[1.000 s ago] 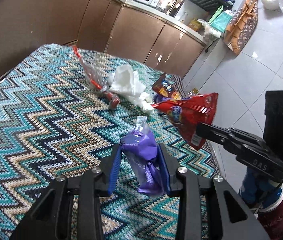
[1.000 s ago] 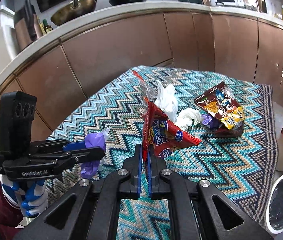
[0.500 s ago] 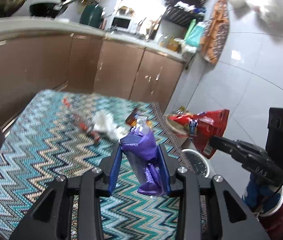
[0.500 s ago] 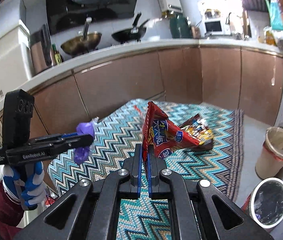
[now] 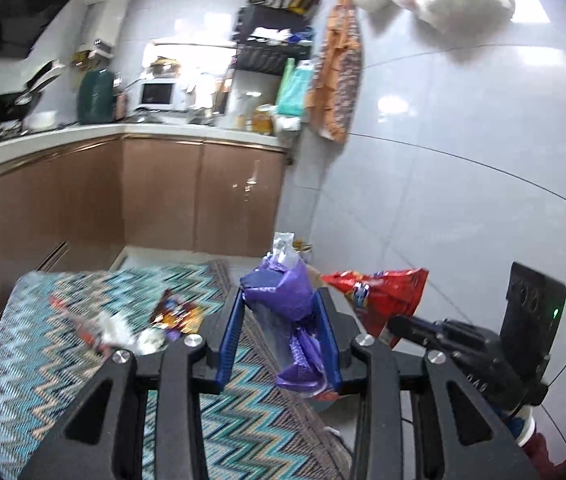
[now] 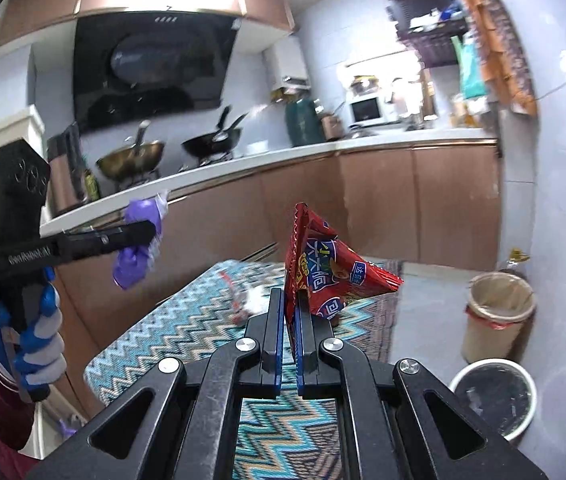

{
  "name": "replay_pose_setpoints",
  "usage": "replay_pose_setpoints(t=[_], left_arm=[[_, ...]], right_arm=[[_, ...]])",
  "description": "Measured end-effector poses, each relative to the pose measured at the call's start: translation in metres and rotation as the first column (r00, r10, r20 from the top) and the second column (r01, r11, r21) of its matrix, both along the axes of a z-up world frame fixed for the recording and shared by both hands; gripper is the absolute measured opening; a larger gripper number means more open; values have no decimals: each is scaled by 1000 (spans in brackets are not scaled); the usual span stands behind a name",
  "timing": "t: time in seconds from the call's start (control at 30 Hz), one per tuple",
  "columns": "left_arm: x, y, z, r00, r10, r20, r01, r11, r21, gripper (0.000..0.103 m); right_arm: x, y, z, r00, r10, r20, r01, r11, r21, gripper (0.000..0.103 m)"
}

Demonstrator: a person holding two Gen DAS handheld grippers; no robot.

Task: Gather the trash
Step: 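Carry the purple wrapper and red snack bag with both tools to the white-rimmed bin, then open both tools over the bin to drop the wrapper and snack bag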

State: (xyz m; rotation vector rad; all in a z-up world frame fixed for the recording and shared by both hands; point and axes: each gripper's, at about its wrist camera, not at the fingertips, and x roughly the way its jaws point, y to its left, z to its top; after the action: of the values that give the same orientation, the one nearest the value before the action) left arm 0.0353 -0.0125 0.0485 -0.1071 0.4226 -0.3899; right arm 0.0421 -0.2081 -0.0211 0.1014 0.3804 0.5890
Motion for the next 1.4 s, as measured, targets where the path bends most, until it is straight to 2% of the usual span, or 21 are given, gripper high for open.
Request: replay_pose_setpoints(t=[0.27, 0.53, 0.87, 1.13, 1.4], left_arm=[[56, -84, 2, 992, -120, -34, 122, 991, 56, 34], [127, -156, -24, 975, -189, -113, 201, 974, 103, 34], [208, -224, -89, 941, -216, -262, 261, 953, 151, 34], [265, -258, -153, 903, -205, -377, 290, 940, 182, 34], [308, -282, -198, 870, -191, -454, 300, 937, 181, 34]], right_arm=[[8, -57, -5, 988, -153, -4, 153, 988, 35, 4], [41, -98, -26, 954, -294, -50, 295, 956, 8, 4], [94, -136, -60, 915, -387, -110, 385, 922, -39, 4], [141, -164, -97, 886, -419, -199, 419, 907, -46, 5], [184, -174, -121, 857, -454, -244, 440, 891, -112, 5]])
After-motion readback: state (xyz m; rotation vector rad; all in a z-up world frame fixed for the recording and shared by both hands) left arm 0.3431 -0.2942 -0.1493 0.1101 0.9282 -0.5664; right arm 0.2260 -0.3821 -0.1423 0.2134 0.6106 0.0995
